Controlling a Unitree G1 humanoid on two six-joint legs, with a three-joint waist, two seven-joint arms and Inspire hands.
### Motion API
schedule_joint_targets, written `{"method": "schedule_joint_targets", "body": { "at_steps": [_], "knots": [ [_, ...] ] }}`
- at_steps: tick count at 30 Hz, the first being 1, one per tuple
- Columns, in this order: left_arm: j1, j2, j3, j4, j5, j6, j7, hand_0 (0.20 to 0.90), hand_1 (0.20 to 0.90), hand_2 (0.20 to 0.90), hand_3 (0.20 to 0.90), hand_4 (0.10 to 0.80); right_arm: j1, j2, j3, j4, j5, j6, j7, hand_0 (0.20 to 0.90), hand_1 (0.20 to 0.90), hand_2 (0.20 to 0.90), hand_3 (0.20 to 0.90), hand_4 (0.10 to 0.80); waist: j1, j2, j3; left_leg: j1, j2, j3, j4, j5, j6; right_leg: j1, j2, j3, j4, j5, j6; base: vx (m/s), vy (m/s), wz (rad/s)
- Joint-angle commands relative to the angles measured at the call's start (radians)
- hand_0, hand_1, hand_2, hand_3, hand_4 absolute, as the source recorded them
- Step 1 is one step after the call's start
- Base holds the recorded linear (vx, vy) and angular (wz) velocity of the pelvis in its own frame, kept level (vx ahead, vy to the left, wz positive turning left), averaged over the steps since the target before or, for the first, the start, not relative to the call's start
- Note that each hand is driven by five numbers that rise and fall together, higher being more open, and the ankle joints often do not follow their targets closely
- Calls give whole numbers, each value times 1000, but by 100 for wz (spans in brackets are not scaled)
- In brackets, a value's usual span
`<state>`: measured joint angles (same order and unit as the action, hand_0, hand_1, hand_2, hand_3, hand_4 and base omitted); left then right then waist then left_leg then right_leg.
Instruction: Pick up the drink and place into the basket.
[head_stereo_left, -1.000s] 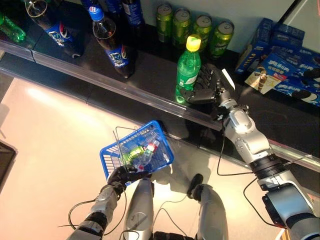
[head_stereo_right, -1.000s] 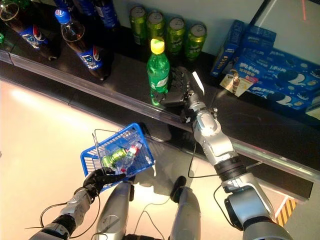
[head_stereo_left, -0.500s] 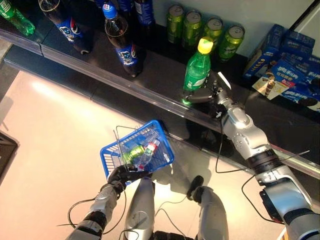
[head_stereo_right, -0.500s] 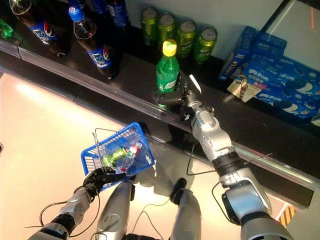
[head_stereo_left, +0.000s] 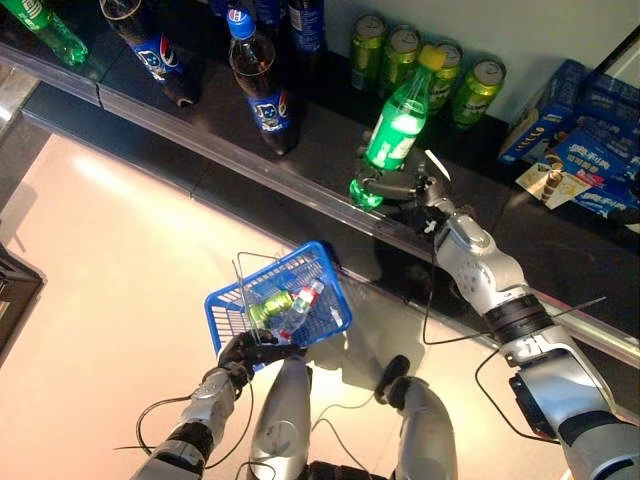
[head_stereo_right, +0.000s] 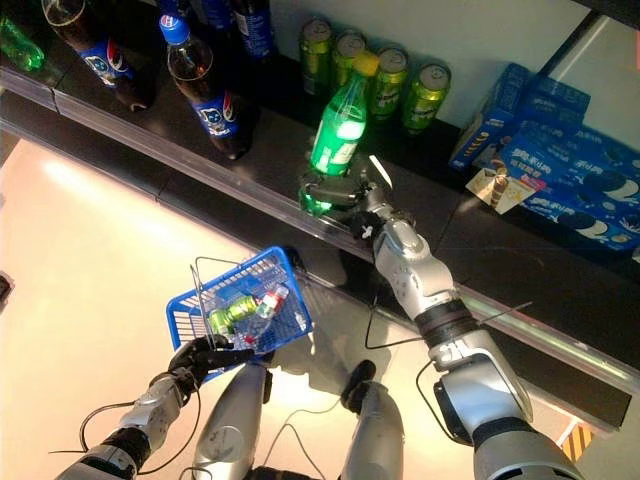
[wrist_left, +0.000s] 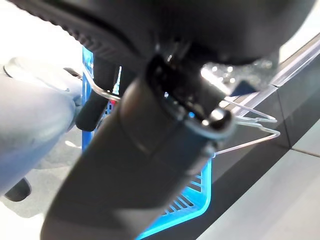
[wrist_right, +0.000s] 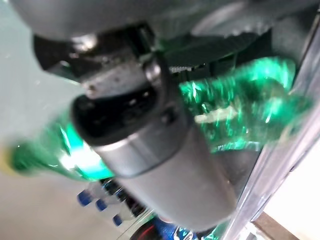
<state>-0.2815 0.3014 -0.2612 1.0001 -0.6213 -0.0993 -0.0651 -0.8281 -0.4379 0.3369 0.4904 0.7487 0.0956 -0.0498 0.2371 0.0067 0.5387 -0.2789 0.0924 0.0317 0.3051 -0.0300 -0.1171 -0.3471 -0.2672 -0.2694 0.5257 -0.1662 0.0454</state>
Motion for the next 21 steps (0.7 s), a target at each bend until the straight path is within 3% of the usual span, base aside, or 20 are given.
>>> {"method": "schedule_joint_targets", "body": {
  "at_steps": [1,21],
  "knots": [
    [74,84,-55,-97,9,-76,-46,300,300,300,200,100,-170,6,-18,-98,55,-118,41,300,300,300,200,100,23,60,-34,-27,-44,-53,1,31,67,76,-107,-66,-113,148,96,0,0,0],
    [63,88,-59,-89,-4,-86,-49,300,300,300,200,100,-173,2,-20,-105,39,-154,36,300,300,300,200,100,15,59,-28,-29,-42,-42,-6,30,68,78,-107,-65,-140,162,101,0,0,0]
  ]
}}
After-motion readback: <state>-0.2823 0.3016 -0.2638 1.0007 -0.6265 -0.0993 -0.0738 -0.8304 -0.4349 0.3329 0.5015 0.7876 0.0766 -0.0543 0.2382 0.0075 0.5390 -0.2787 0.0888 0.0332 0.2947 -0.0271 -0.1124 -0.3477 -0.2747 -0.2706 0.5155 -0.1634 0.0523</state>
